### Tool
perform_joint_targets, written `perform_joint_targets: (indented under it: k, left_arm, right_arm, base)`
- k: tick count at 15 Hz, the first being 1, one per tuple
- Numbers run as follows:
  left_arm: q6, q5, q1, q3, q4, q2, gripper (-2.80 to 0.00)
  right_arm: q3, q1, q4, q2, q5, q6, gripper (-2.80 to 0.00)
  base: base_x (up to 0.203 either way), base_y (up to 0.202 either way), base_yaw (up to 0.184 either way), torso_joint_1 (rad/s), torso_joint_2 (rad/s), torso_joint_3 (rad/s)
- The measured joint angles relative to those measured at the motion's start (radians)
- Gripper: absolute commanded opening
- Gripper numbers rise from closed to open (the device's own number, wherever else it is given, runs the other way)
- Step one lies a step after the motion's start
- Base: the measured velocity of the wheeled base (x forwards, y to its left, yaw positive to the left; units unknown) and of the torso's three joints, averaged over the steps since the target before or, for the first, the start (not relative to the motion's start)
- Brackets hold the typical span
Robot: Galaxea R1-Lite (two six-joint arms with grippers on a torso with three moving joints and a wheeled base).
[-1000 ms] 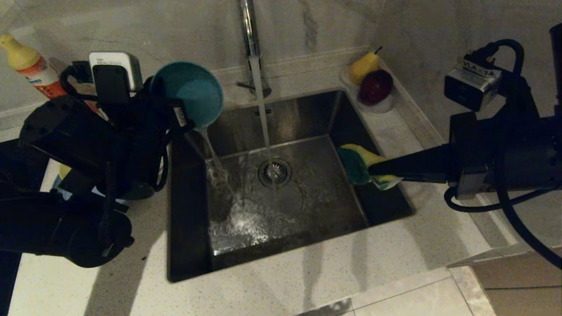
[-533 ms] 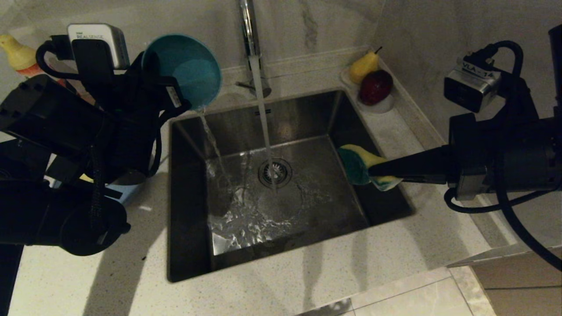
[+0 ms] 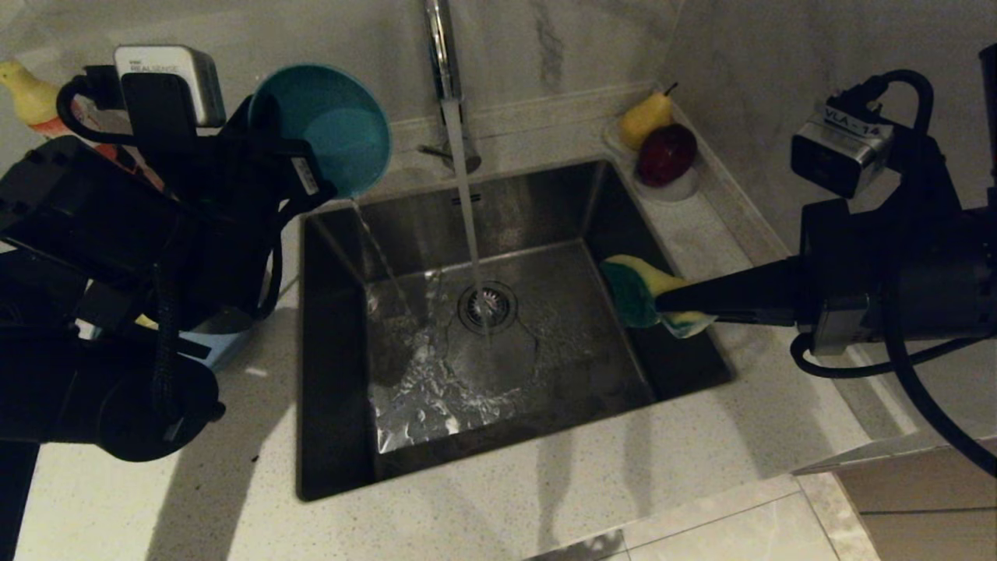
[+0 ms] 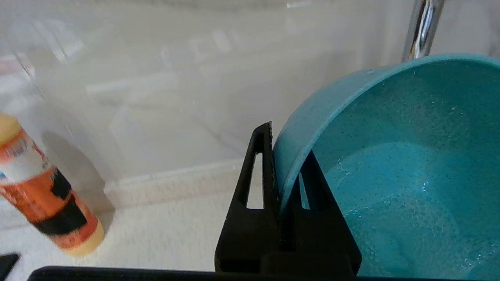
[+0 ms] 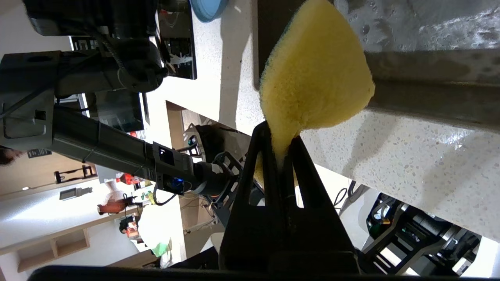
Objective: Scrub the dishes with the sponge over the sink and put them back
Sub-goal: Rinse the bowl, then place the bowl on the table
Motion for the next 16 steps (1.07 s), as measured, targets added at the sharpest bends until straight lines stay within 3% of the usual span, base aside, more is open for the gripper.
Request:
perform_joint_targets:
  k: [3, 6, 10, 16]
  left_arm:
    - [-0.110, 0.011, 0.002, 0.034, 0.029, 0.010, -2.80]
    - [-0.273, 0.012, 0.003, 0.029, 0.283, -0.002, -2.80]
    - [-0.497, 0.000, 0.021, -0.099, 0.806, -0.078, -2.80]
    - [-0.820, -0.060, 0.092, -0.556, 1.696, -0.231, -2.80]
  right_arm:
    - [0.023, 0.000, -0.001, -0.005, 0.000, -0.001, -2.80]
    - [0.043, -0.002, -0.001, -0.006, -0.002, -0.003, -2.80]
    - [0.056, -0.020, 0.000, -0.016, -0.003, -0.004, -2.80]
    - [0.089, -0.024, 0.008, -0.037, 0.000, -0.006, -2.80]
  base:
    - [0.000, 0.000, 0.000, 0.000, 0.00, 0.000]
    - [0.000, 0.000, 0.000, 0.000, 0.00, 0.000]
    - [0.000, 0.000, 0.000, 0.000, 0.00, 0.000]
    - [0.000, 0.000, 0.000, 0.000, 0.00, 0.000]
